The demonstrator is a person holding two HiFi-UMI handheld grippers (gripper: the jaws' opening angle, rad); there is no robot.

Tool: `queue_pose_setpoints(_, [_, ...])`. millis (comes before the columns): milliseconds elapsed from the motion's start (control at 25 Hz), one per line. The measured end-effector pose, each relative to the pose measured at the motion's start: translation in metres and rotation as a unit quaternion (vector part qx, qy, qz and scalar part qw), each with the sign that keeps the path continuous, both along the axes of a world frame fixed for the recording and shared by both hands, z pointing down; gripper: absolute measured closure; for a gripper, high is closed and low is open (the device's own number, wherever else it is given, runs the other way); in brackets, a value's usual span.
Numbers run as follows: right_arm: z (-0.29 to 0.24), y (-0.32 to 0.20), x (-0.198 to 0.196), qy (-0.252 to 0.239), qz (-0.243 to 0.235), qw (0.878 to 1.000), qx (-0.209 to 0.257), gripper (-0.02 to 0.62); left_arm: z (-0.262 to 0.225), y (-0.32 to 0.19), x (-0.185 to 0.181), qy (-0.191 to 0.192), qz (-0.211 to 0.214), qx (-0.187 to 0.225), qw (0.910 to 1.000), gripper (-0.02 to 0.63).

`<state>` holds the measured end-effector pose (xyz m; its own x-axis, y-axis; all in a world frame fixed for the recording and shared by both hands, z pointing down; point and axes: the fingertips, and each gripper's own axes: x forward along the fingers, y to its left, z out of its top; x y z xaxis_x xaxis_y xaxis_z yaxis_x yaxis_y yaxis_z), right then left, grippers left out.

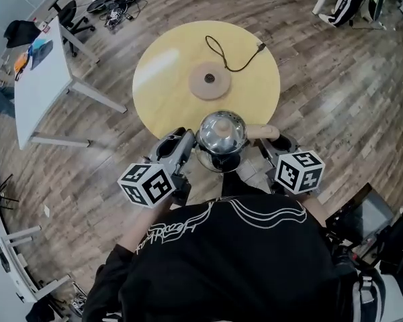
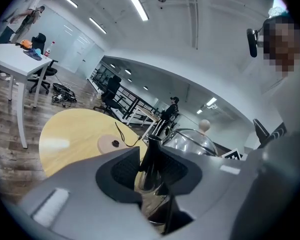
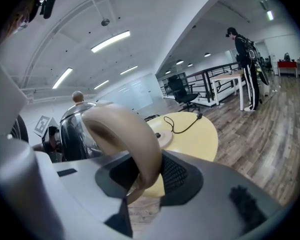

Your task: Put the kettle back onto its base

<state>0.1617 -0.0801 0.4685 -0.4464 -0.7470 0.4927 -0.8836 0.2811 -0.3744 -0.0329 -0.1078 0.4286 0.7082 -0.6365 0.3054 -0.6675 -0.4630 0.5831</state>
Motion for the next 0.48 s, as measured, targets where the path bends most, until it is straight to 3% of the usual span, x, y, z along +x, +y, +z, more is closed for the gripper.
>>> queue_pose_setpoints(240, [0.013, -0.109, 0.006, 0.013, -0.039, 0.999, -0.005, 0.474, 0.008, -0.099, 0.007, -0.012, -0.017, 0.016, 0.9997, 0.503])
queue_pose_setpoints(480, [0.029, -0.186, 0.006, 0.025, -0.062, 0.998, -0.011, 0.474, 0.017, -0.168, 0.009, -0.028, -0.029, 0.039, 0.9984, 0.503])
